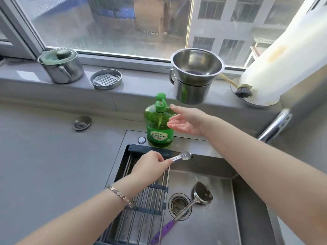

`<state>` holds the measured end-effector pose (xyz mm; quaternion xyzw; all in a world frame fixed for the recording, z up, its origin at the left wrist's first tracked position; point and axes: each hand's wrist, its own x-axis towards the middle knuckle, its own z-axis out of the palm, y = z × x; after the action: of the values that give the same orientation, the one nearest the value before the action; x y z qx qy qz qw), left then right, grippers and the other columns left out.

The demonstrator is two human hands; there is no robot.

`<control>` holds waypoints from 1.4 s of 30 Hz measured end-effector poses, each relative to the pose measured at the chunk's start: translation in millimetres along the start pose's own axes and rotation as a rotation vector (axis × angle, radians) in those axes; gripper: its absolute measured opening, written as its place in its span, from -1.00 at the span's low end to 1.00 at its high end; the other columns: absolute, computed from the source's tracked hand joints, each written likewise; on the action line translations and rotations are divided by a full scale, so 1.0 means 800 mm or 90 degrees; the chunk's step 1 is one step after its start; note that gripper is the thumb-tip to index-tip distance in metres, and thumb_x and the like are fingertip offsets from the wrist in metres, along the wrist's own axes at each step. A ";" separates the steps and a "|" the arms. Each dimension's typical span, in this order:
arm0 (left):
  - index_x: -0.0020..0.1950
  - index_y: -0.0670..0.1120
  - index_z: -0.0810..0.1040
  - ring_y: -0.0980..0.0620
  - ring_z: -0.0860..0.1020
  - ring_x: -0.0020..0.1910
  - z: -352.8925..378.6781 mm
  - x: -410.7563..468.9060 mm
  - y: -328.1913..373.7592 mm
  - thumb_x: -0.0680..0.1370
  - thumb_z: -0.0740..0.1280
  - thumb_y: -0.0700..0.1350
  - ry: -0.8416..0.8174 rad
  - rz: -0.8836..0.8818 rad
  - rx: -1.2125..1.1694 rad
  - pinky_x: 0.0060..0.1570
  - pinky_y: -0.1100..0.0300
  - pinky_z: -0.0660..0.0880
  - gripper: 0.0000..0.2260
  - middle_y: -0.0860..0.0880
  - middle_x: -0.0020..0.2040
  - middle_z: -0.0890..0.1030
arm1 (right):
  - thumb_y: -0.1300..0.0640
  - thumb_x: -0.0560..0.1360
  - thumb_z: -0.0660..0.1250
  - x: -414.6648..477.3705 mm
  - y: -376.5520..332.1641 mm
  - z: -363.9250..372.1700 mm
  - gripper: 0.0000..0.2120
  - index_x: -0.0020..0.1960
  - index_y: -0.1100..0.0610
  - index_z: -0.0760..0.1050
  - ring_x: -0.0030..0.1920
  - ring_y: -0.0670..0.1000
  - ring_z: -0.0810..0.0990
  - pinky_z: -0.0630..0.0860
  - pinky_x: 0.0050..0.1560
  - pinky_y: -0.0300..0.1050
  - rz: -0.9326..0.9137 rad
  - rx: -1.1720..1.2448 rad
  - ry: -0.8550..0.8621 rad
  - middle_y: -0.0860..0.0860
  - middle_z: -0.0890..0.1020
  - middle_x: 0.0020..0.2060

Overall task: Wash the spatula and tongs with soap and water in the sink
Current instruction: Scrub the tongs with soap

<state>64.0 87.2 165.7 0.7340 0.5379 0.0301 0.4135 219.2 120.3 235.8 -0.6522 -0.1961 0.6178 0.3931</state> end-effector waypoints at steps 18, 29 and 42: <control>-0.20 -0.15 0.58 0.06 0.46 -0.39 -0.005 0.048 -0.039 0.51 0.27 0.10 0.015 0.025 -0.115 -0.32 0.20 0.39 -0.67 0.02 -0.40 0.51 | 0.16 0.56 0.24 0.078 -0.038 0.017 -0.75 -0.26 0.21 0.46 -0.64 -0.10 0.48 0.45 -0.62 -0.38 0.103 0.195 -0.050 0.05 0.51 -0.58; -0.15 -0.15 0.60 0.00 0.55 -0.29 -0.010 0.038 -0.037 0.51 0.27 0.11 -0.009 0.023 -0.084 -0.26 0.18 0.44 -0.67 0.00 -0.36 0.53 | 0.15 0.55 0.28 0.071 -0.040 0.031 -0.81 -0.20 0.22 0.45 -0.67 -0.12 0.44 0.39 -0.67 -0.38 0.062 0.151 0.042 0.04 0.45 -0.39; -0.17 -0.15 0.59 -0.07 0.61 -0.24 -0.019 0.039 -0.039 0.51 0.28 0.10 0.003 0.031 -0.079 -0.23 0.15 0.49 -0.68 0.00 -0.38 0.52 | 0.11 0.58 0.22 0.075 -0.032 0.024 -0.74 -0.25 0.19 0.41 -0.69 -0.15 0.41 0.35 -0.69 -0.43 0.092 0.190 -0.002 0.00 0.45 -0.66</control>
<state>46.1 123.5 143.4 0.7197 0.5181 0.0751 0.4561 216.5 185.9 217.3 -0.5982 -0.0554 0.6676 0.4398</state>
